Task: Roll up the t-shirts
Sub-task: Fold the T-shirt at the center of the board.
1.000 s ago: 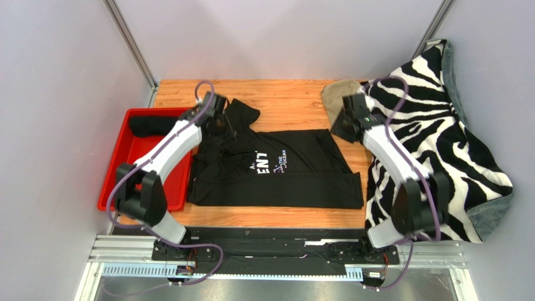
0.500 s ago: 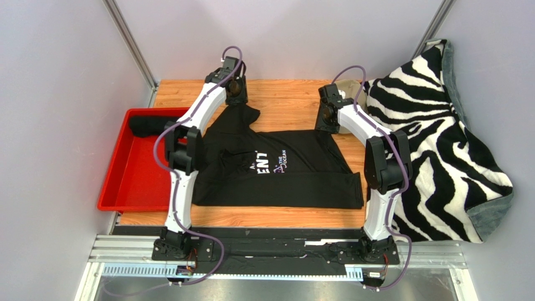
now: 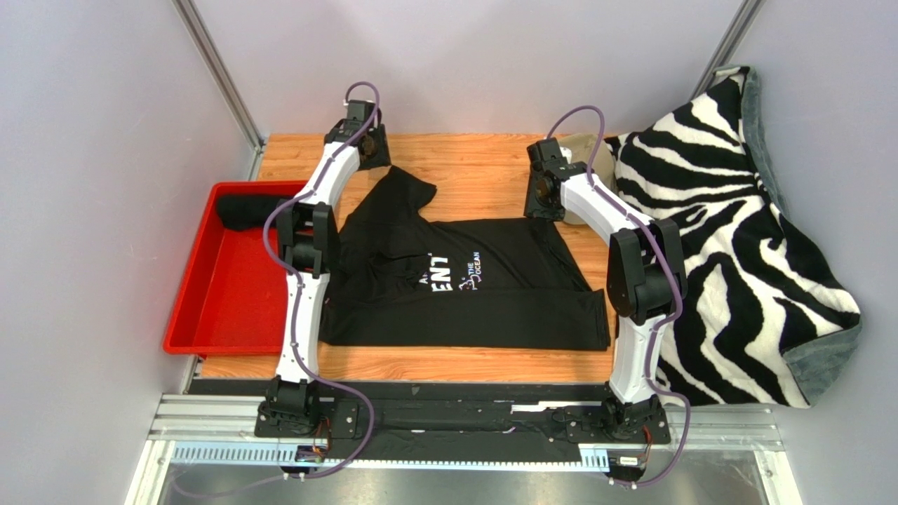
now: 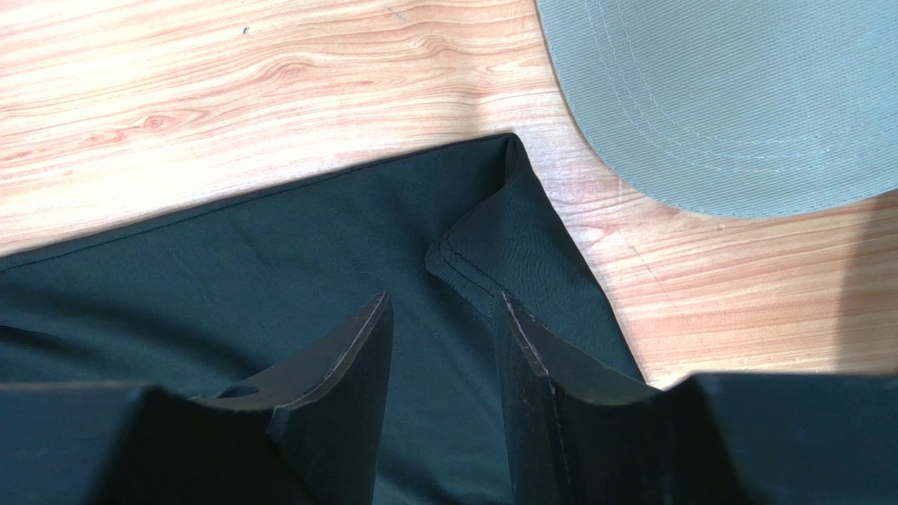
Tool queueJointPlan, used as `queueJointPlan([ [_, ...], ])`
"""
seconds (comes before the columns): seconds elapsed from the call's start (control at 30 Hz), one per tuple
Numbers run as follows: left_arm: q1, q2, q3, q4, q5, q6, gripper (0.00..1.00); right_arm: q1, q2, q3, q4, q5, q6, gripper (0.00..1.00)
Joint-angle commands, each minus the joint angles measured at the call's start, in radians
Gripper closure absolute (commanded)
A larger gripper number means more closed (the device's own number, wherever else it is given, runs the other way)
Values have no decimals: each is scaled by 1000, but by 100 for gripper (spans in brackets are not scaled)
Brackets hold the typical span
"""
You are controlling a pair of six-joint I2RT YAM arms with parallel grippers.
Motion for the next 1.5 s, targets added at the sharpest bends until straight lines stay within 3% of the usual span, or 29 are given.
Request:
queueJointPlan([
  [0.0, -7, 56, 69, 82, 87, -15, 44, 4, -14, 25, 19, -11, -6, 56],
  [0.27, 7, 108, 92, 85, 222, -115, 41, 7, 1, 25, 23, -20, -3, 56],
  [0.47, 21, 130, 67, 111, 306, -212, 45, 7, -2, 16, 25, -8, -9, 56],
  [0.63, 22, 124, 50, 125, 303, -219, 62, 7, 7, 21, 22, 6, -25, 57],
  [0.77, 22, 107, 27, 148, 296, -221, 89, 7, 18, 28, 16, 4, -46, 58],
  [0.97, 22, 64, 0, 190, 305, -223, 100, 15, 35, 19, 11, 10, -46, 58],
  [1.47, 27, -19, -40, 243, 328, -210, 100, 13, 138, 108, -44, 159, -25, 66],
])
